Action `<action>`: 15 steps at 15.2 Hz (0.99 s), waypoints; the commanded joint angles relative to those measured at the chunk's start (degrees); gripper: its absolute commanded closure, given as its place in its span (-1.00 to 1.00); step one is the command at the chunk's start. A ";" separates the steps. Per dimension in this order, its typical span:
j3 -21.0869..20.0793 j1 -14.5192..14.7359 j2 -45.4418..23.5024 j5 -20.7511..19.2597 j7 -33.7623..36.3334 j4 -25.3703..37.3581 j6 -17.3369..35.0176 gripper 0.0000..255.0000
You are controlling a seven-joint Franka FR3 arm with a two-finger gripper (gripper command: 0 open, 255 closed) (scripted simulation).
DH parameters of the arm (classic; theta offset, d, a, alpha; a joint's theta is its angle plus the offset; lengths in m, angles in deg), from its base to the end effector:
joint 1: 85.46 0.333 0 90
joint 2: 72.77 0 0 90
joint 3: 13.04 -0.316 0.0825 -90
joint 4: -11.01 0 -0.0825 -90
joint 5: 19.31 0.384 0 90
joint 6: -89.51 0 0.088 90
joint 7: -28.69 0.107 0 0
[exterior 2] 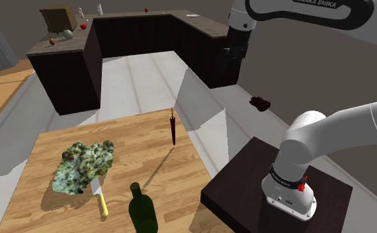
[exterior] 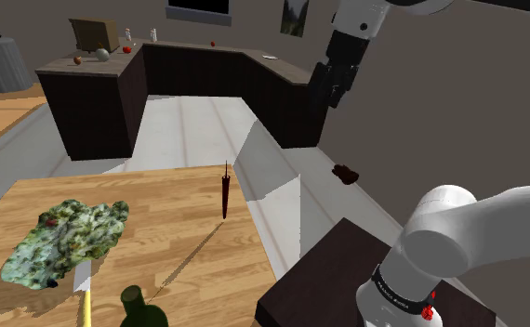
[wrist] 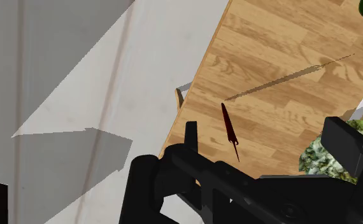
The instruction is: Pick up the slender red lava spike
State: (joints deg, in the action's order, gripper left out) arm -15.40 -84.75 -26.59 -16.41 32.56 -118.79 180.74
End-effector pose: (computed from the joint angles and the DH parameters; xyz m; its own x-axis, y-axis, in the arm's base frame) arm 0.3022 0.0269 0.6413 0.9912 -0.0241 0.1303 -0.0204 -0.9994 -0.0294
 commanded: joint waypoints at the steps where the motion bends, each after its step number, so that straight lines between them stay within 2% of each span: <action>1: 0.00 0.00 0.00 0.00 0.00 0.00 0.00 -1.00; 8: 6.18 3.15 -3.94 -0.19 -13.82 -9.84 16.89 -1.00; 15: 12.93 7.75 -14.08 2.26 -29.12 -13.86 33.36 -1.00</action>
State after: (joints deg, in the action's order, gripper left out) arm -3.54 -77.81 -38.79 -14.70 6.04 -132.19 211.32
